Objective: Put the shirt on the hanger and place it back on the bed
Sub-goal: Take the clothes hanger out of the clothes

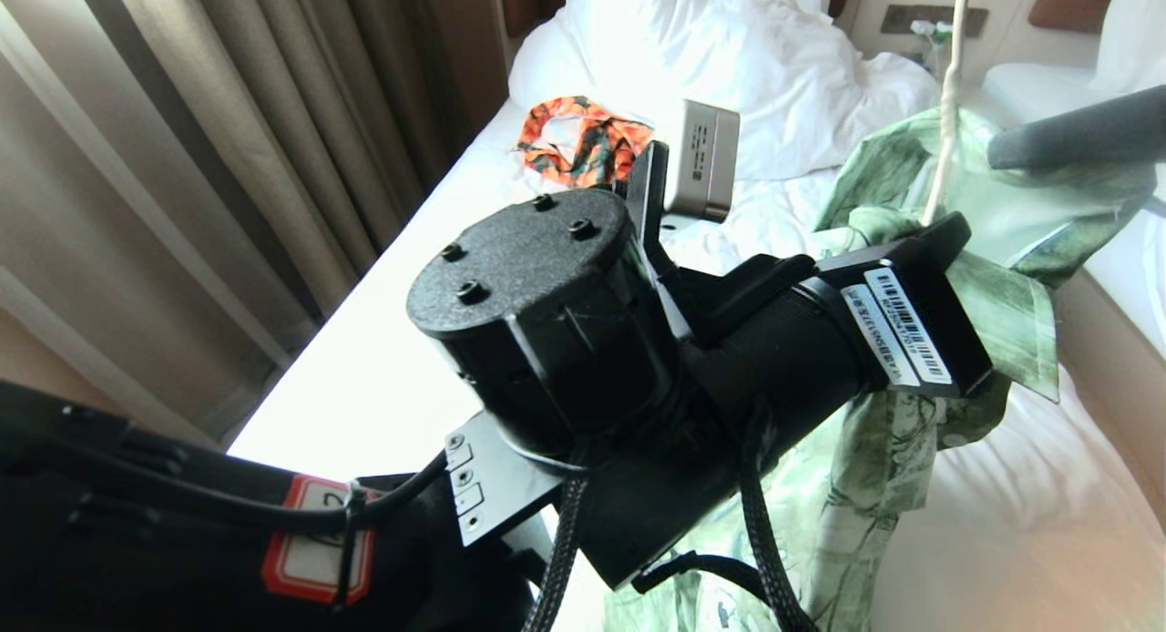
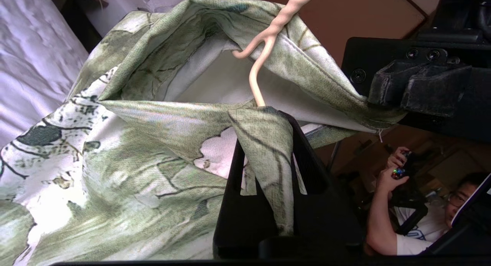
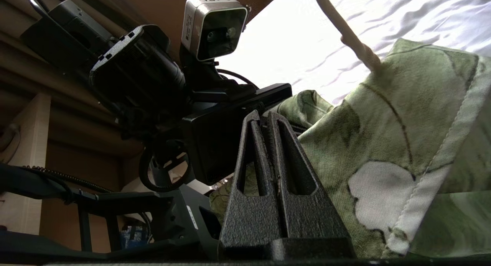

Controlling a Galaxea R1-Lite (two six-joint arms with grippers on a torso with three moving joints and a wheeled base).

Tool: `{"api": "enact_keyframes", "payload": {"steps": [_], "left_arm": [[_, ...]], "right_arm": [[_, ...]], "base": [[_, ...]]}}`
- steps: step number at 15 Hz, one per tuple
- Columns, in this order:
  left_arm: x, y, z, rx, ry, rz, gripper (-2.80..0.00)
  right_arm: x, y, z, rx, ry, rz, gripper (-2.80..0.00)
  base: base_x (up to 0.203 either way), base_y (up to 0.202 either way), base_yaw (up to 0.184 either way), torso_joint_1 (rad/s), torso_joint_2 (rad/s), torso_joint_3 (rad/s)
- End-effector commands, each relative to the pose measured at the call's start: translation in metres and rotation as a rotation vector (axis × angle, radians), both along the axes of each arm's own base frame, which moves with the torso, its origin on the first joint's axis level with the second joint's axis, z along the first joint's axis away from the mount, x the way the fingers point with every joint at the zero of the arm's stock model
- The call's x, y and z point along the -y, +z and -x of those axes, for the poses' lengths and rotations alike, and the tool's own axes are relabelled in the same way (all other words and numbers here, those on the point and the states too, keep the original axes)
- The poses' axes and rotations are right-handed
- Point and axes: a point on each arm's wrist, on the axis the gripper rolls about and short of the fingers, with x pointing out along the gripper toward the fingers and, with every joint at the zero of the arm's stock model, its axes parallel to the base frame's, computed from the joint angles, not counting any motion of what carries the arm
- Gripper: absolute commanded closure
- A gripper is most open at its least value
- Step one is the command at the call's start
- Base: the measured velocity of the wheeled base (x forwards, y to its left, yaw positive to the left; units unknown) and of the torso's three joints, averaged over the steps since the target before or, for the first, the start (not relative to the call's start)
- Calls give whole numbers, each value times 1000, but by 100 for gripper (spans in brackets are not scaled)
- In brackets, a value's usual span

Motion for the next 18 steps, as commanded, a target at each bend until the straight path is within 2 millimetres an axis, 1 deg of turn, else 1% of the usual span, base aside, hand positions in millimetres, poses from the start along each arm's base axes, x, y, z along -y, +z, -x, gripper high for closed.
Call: {"api": "enact_keyframes", "payload": {"steps": [1, 2, 3, 8, 10, 11, 12, 15, 18], "left_arm": [[-2, 3, 1, 4, 9, 13, 0], [-4, 7, 2, 7, 14, 24, 0], [-6, 10, 2, 10, 16, 29, 0], [-11, 15, 3, 24, 27, 39, 0], [-11, 15, 3, 27, 29, 38, 0], [-11, 15, 3, 27, 29, 38, 0], [-11, 15, 2, 27, 31, 38, 0], [-11, 15, 2, 27, 32, 38, 0], [-12, 16, 2, 27, 32, 39, 0]], "right_arm": [[0, -1, 0, -5, 3, 3, 0], [0, -1, 0, -2, 0, 7, 0], [0, -1, 0, 2, -2, 8, -280], [0, -1, 0, 6, -15, 11, -280], [2, 6, 3, 35, -30, 2, -280], [4, 12, 6, 62, -47, -7, -280], [5, 16, 8, 80, -60, -12, 0], [6, 23, 8, 99, -70, -21, 0], [0, 23, -8, 135, -159, 27, 0]], "base": [[0, 0, 0, 0, 0, 0], [0, 0, 0, 0, 0, 0], [0, 0, 0, 0, 0, 0], [0, 0, 0, 0, 0, 0], [0, 0, 0, 0, 0, 0], [0, 0, 0, 0, 0, 0], [0, 0, 0, 0, 0, 0], [0, 0, 0, 0, 0, 0], [0, 0, 0, 0, 0, 0]]}}
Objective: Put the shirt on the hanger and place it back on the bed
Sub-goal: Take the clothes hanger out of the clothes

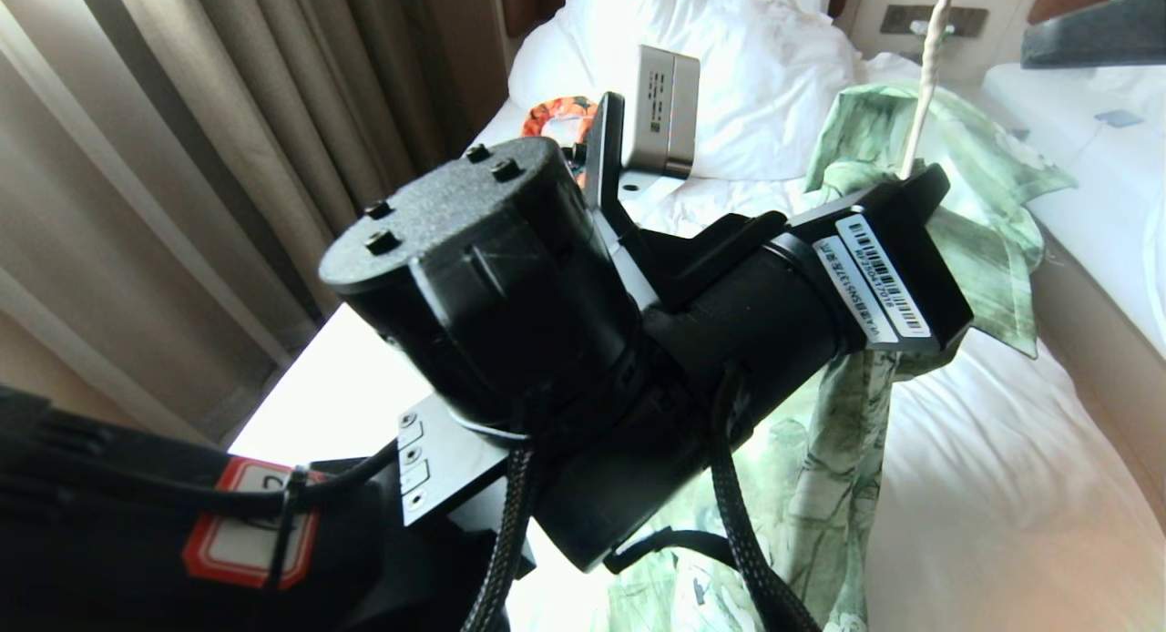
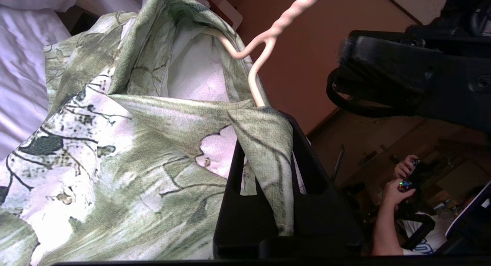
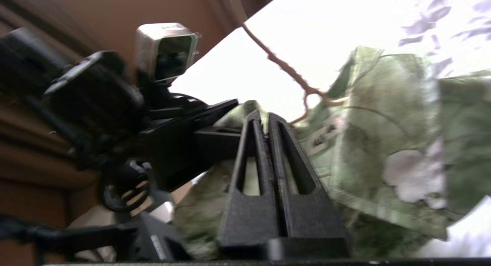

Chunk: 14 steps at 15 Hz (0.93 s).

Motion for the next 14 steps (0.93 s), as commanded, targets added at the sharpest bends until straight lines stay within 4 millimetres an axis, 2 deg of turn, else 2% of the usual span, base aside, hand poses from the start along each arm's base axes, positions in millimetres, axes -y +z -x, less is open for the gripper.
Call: {"api": "enact_keyframes", "payload": {"steps": [1, 4, 5, 14], "left_arm": [[-1, 1, 0, 1, -1, 9, 0], [-1, 1, 0, 0, -1, 8, 0], [0, 0, 0, 0, -1, 7, 0], [1, -1, 0, -3, -1, 1, 0]], "right_arm": [[-6, 0, -13, 8, -14, 19, 0], [-8, 3, -18, 63, -44, 53, 0], [-9, 3, -19, 82, -67, 76, -280], [-28, -6, -33, 183, -40, 203, -280]], "base": [[0, 0, 0, 0, 0, 0], [0, 0, 0, 0, 0, 0], [0, 0, 0, 0, 0, 0], [0, 0, 0, 0, 0, 0]]}}
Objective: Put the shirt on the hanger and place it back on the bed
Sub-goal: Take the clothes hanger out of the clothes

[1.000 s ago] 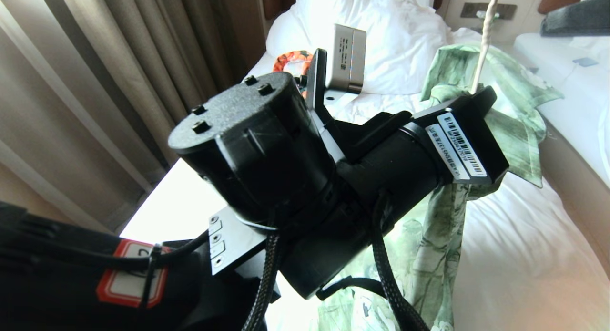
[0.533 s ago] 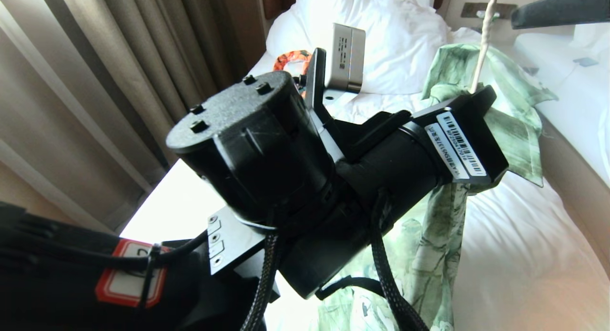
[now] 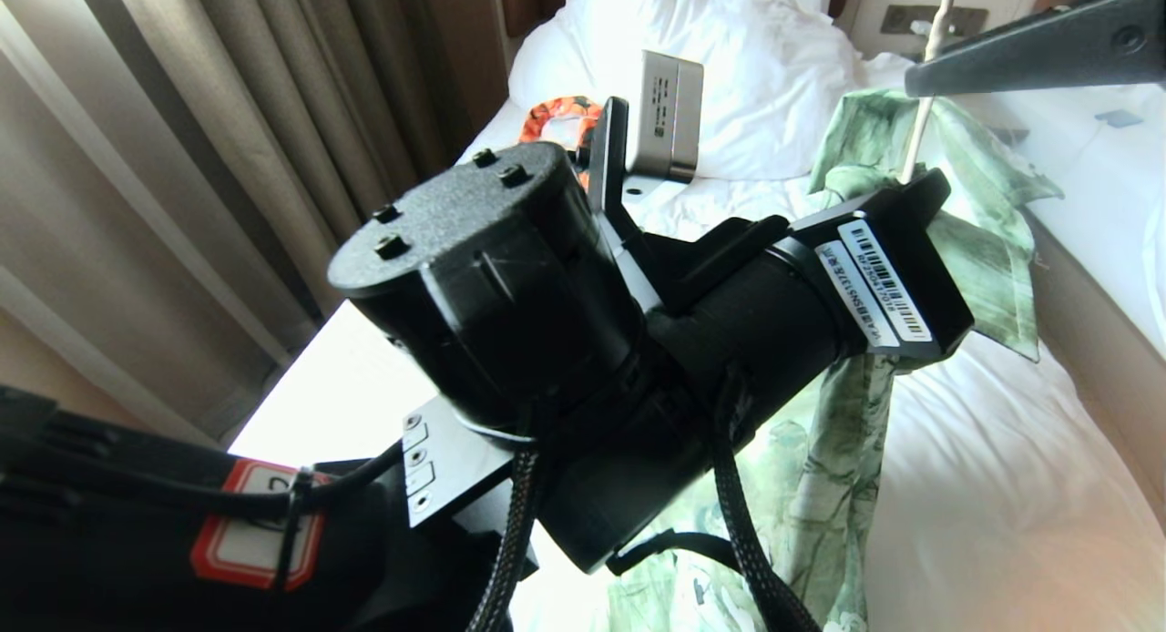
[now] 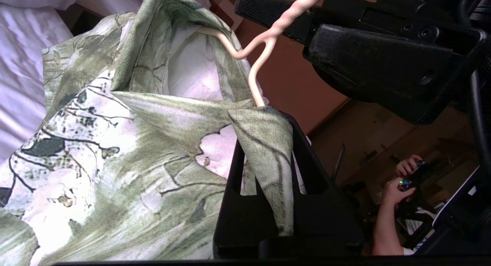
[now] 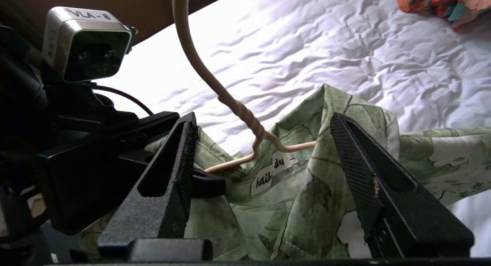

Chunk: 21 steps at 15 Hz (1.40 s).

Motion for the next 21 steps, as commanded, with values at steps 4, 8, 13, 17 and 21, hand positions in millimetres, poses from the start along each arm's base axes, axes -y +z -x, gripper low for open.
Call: {"api": "enact_keyframes", "payload": {"steps": [4, 8, 13, 17, 21], "left_arm": [[-1, 1, 0, 1, 1, 9, 0], [-2, 1, -2, 1, 5, 8, 0], [-5, -1, -7, 0, 21, 0, 0], [-5, -2, -9, 1, 22, -2, 0], [-5, -4, -9, 7, 23, -12, -280]], "right_arm": [[-14, -5, -13, 31, 16, 28, 0], [-16, -6, -16, 32, -12, 38, 0], [-16, -7, -17, 31, -18, 40, 0], [-16, -6, -17, 34, -17, 39, 0], [-16, -6, -16, 35, -19, 40, 0]], "base": [[0, 0, 0, 0, 0, 0], [0, 0, 0, 0, 0, 0], [0, 0, 0, 0, 0, 0], [0, 0, 0, 0, 0, 0], [0, 0, 0, 0, 0, 0]]}}
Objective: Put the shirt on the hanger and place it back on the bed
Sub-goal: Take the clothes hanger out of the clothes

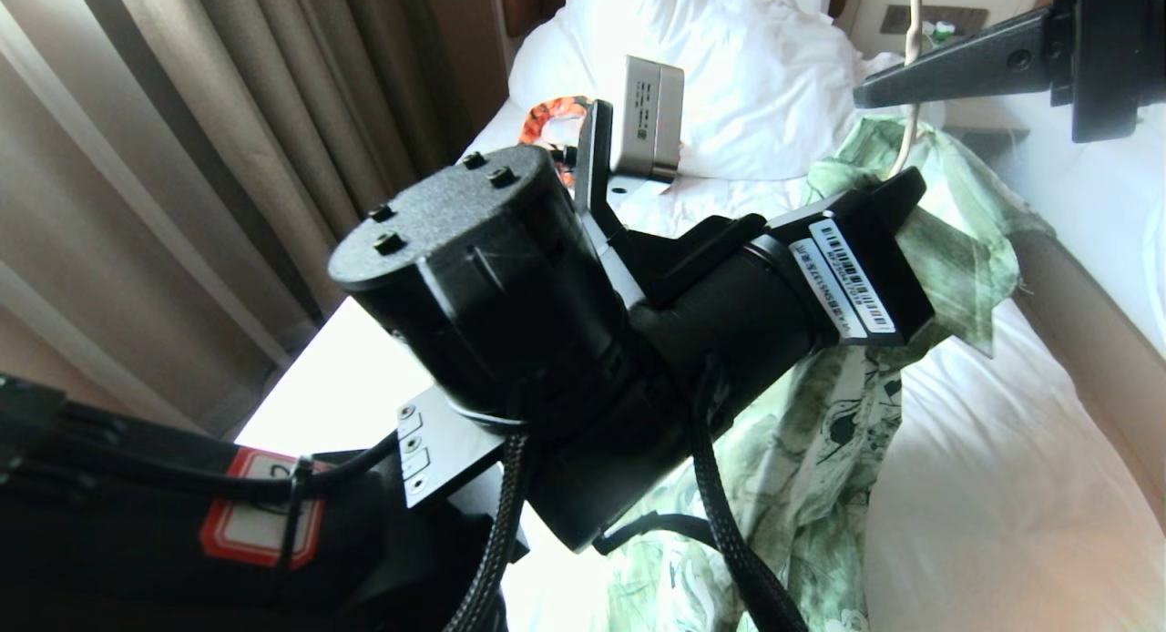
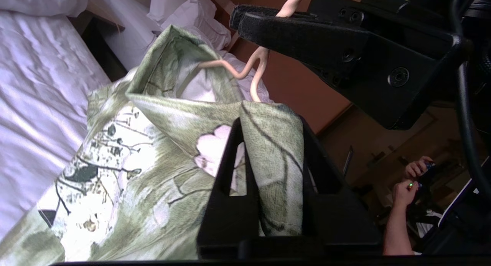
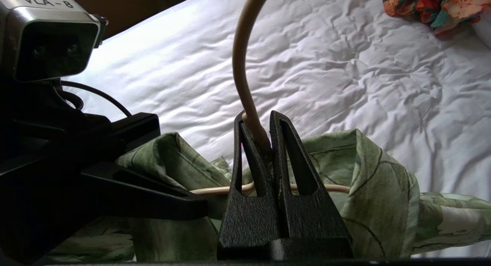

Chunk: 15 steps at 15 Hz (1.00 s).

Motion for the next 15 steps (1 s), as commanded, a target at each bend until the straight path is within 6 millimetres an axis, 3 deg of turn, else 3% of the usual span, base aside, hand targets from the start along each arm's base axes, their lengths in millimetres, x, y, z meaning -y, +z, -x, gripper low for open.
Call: {"api": "enact_keyframes", "payload": {"steps": [1, 8, 15], "left_arm": [[0, -2, 0, 14, 3, 8, -280], [1, -7, -12, 88, 58, 42, -280], [-39, 27, -38, 200, 143, 136, -280]], "right_arm": [[1, 1, 2, 3, 5, 0, 0], [2, 3, 1, 21, -39, 0, 0], [19, 4, -12, 47, -164, -4, 0]], "base": [[0, 0, 0, 0, 0, 0], [0, 0, 0, 0, 0, 0], [0, 0, 0, 0, 0, 0]]}}
